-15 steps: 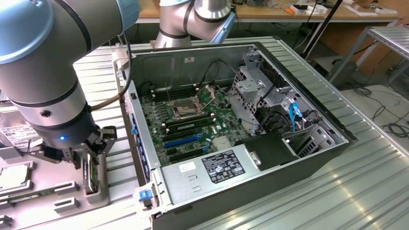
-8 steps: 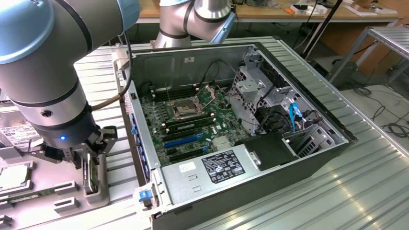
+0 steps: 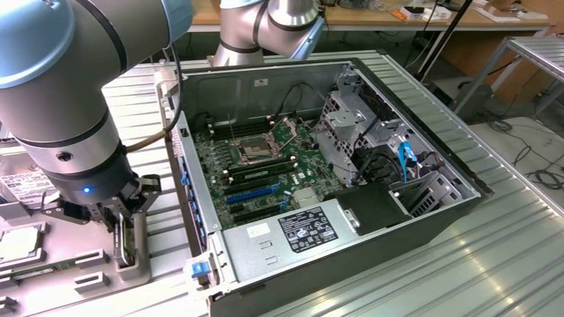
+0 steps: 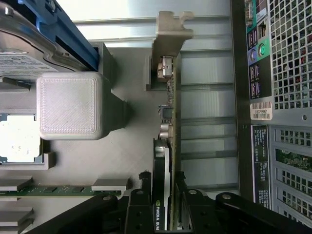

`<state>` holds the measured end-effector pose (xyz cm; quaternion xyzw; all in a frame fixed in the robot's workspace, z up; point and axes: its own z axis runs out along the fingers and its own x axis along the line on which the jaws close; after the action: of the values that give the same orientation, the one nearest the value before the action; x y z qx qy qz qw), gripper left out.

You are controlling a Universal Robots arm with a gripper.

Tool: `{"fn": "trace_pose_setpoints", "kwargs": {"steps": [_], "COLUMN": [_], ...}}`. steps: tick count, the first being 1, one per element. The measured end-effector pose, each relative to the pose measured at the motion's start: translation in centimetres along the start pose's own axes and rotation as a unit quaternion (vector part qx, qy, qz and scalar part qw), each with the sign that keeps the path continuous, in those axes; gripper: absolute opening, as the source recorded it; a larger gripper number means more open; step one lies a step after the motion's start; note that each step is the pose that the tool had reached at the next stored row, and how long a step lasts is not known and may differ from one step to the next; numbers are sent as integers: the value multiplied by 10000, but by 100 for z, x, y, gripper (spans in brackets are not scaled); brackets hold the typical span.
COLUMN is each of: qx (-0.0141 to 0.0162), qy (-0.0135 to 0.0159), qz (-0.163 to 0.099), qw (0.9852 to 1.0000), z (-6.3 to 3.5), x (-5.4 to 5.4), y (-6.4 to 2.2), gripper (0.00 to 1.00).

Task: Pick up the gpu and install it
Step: 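Pick up the gpu and move the gpu toward the slot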

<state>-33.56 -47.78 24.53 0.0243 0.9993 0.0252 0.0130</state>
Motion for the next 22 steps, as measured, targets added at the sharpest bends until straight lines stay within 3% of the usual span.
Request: {"fn": "trace_pose_setpoints", "kwargs": {"steps": [22], "qx": [0], "qy": [0], "qz": [0], "qw": [10000], "z": [0], "x": [0], "y": [0], "gripper": [27]}}
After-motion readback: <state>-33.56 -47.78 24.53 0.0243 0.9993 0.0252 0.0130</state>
